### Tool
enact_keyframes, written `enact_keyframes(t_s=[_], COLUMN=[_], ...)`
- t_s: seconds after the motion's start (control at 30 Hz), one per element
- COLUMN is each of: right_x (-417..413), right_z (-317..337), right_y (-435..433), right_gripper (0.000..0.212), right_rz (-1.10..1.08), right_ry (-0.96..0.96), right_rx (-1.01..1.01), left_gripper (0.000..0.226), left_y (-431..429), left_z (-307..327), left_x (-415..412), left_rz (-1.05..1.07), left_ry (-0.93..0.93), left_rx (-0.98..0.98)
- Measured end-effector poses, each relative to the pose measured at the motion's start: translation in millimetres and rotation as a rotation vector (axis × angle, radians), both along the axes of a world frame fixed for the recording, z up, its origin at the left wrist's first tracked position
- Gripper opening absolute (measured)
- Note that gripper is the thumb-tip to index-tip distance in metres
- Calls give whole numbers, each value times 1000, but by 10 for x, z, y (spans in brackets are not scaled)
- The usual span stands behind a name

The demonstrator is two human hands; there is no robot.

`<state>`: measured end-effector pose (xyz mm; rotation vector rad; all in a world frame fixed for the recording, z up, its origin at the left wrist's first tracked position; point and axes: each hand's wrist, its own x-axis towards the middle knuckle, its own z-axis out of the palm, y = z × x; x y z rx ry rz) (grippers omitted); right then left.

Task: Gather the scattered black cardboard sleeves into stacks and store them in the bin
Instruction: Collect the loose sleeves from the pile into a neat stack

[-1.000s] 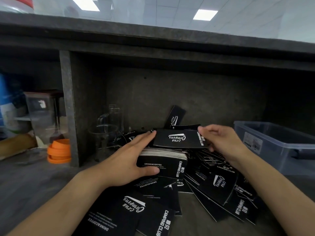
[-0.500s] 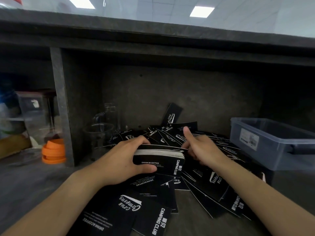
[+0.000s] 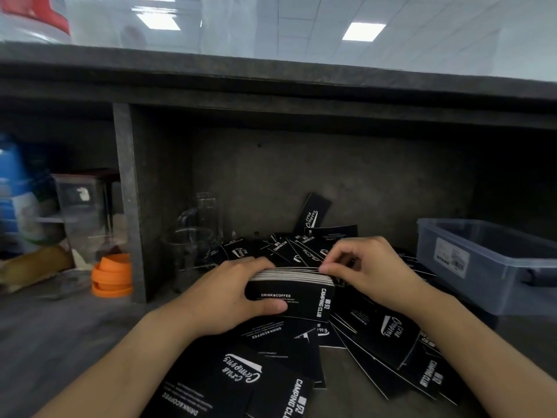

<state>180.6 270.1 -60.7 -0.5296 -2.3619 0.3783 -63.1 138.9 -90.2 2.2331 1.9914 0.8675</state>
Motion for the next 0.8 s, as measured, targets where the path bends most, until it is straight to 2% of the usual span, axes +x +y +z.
enact_keyframes(t_s=[0.13,0.37,0.5,0.57,0.63,0.7,0.8], right_x=[36,11,-40,-40,8,60,70], right_z=[26,33,-6,8,41,63,51], right_y=[-44,-39,-23,1,27,44,66], right_gripper=[6,3,12,12,9,9,14], right_rz=[41,43,-50,-79,-84,-76,-97], right_ry=[-29,-59,-152,-120,-34,-38,-28], right_rx=[-91,-41,42,56,-14,-103,-108], left_gripper=[50,46,47,46,44,42,41], left_y=[9,10,2,-3,-6,-5,-2], left_z=[-6,-4,1,13,10,5,8], left_x=[-2,-1,5,9,8,13,22], left_rz=[-6,-25,-25,-21,-15,-12,-10], left_ry=[-4,-34,-30,-32,-55,-59,-57], left_rx=[2,4,5,-1,-11,-13,-16])
